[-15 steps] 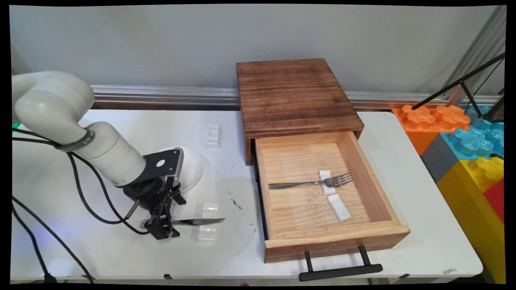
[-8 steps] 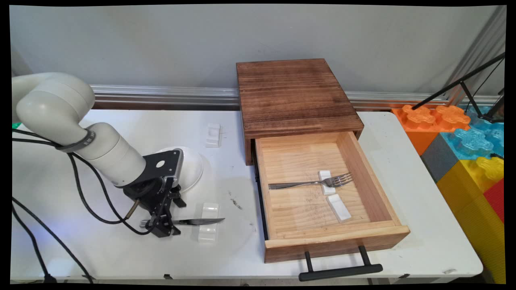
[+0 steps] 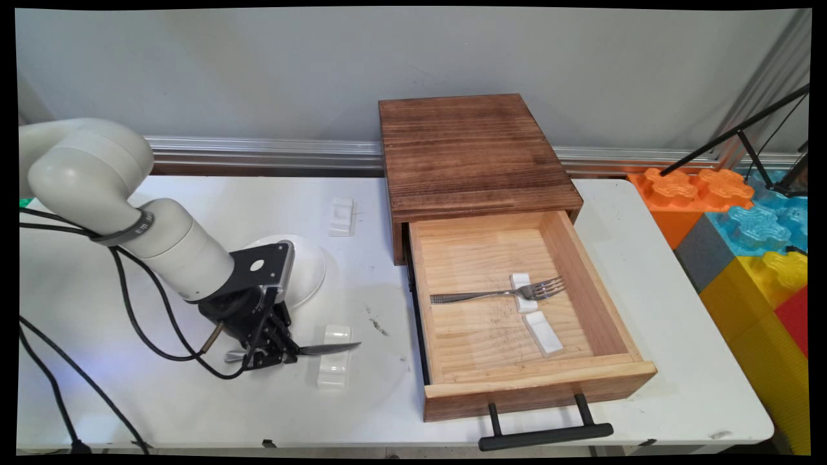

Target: Place the picked object into the drawer

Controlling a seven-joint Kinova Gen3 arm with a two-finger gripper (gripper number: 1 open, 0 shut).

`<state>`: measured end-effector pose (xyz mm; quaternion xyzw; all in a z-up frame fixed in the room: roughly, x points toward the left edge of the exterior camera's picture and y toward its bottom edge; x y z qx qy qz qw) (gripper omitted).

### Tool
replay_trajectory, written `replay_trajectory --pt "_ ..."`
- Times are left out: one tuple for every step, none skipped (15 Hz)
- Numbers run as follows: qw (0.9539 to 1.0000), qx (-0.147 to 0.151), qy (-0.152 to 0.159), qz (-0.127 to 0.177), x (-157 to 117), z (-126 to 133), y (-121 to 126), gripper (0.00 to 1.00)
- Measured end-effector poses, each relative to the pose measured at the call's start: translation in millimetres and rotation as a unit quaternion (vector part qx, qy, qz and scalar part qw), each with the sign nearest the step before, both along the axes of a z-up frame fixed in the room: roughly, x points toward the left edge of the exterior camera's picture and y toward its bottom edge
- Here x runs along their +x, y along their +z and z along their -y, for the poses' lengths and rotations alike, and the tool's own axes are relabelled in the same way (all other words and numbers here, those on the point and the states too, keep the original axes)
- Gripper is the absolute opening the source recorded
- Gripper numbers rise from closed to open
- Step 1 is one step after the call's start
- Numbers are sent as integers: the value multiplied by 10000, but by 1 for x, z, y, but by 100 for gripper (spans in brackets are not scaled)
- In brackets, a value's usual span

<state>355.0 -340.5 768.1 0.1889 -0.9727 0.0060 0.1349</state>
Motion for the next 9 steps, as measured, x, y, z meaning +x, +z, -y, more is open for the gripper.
replay_trajectory --pt "10000 4 -4 -2 0 0 0 0" --pt "10000 11 -12 -5 0 0 1 0" --pt "10000 18 -20 -9 1 -1 2 0" --pt "10000 24 -28 -13 1 -1 4 0" --pt "10000 28 -32 -22 1 -1 5 0" --pt "10000 33 -35 -30 1 -1 8 0" --pt "10000 33 -38 -45 1 -1 11 0" --pt "10000 35 -39 -54 1 -1 14 0" --pt "10000 32 -40 -64 1 0 17 0"
